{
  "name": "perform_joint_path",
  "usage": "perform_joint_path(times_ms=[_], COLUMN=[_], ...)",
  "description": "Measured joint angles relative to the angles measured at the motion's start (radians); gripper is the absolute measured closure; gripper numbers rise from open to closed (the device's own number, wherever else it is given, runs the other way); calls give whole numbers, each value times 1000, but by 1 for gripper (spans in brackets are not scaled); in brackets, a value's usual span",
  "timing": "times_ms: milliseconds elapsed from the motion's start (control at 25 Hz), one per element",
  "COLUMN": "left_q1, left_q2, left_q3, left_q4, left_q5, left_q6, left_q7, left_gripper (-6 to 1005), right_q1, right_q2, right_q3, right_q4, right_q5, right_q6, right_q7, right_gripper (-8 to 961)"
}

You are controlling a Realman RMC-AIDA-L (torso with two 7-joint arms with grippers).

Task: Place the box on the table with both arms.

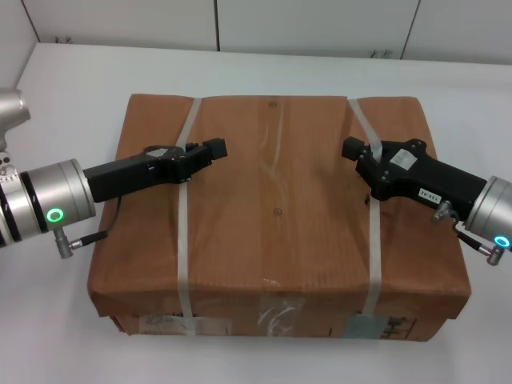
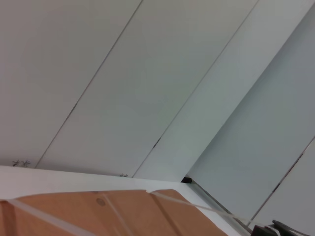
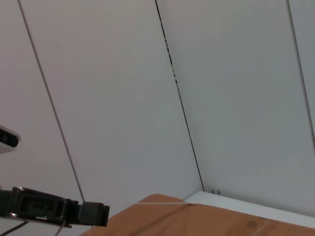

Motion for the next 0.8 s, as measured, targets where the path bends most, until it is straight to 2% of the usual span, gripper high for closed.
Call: perform_joint_path(times_ms=[800], left_q1=[0], left_q2=[-2], left_q3=[0], left_q4=[0], left_q5=[0], left_q6=[0], left_q7=[19], left_gripper=[917], right_q1=[4], right_q2=[0], right_q3=[0], right_q4=[0], right_q5=[4], right_q6=[4], right_q7=[-2], right_gripper=[928])
